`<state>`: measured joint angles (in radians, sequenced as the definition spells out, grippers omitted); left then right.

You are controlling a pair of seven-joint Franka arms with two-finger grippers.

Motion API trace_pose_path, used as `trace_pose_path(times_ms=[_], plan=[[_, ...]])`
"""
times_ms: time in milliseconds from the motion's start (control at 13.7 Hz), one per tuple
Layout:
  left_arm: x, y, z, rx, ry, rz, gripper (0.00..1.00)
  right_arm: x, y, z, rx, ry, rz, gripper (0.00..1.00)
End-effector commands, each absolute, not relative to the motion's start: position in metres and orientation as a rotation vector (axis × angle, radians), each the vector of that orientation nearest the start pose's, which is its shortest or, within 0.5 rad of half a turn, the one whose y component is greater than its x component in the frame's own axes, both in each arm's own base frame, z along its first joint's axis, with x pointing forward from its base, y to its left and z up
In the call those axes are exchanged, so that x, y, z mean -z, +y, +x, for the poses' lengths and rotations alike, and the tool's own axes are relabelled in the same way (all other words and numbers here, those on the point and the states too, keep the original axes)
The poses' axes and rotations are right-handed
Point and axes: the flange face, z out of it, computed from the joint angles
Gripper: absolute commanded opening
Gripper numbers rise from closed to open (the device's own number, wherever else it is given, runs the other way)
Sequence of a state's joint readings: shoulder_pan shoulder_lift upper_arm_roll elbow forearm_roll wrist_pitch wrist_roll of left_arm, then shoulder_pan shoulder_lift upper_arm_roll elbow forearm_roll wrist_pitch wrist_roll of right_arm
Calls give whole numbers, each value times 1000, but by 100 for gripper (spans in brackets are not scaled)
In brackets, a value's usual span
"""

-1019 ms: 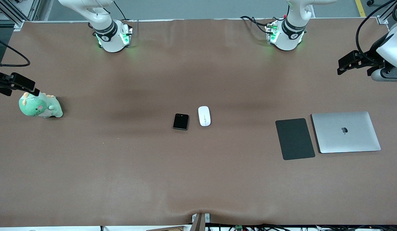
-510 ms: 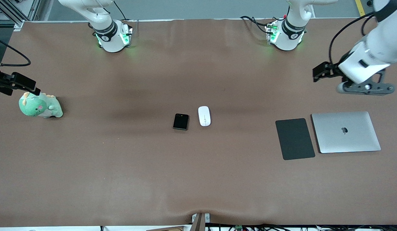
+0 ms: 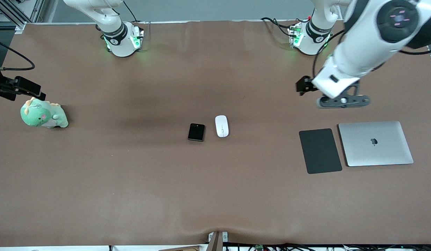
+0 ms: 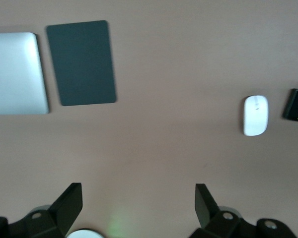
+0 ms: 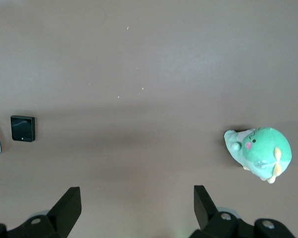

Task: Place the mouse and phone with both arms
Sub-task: 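Move the left gripper over the white mouse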

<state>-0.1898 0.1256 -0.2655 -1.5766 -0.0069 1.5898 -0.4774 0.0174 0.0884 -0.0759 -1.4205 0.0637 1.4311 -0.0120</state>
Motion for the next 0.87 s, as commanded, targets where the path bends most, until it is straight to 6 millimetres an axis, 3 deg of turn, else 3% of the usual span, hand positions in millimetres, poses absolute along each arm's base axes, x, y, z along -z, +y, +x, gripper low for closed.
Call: trace_pose_path(times_ms=[0,218,510,655,801], plan=[[-527,-295,512,-118,-91,-3124,100,-642,-28,561,-135,77,-3067,100],[-492,-351,491,-96,-118,-3128,100,-637,-30,563,-148,83,-3080,100],[-430,-418,475,-68,-136,-3113,100,-606,-27,581,-218,75,-3071,100],[-399,-439,482,-63,-148,-3118,100,-597,-28,585,-240,84,-3060,100],[-367,-468,492,-113,-152,-3123,100,-576,-24,591,-313,90,-3054,100]])
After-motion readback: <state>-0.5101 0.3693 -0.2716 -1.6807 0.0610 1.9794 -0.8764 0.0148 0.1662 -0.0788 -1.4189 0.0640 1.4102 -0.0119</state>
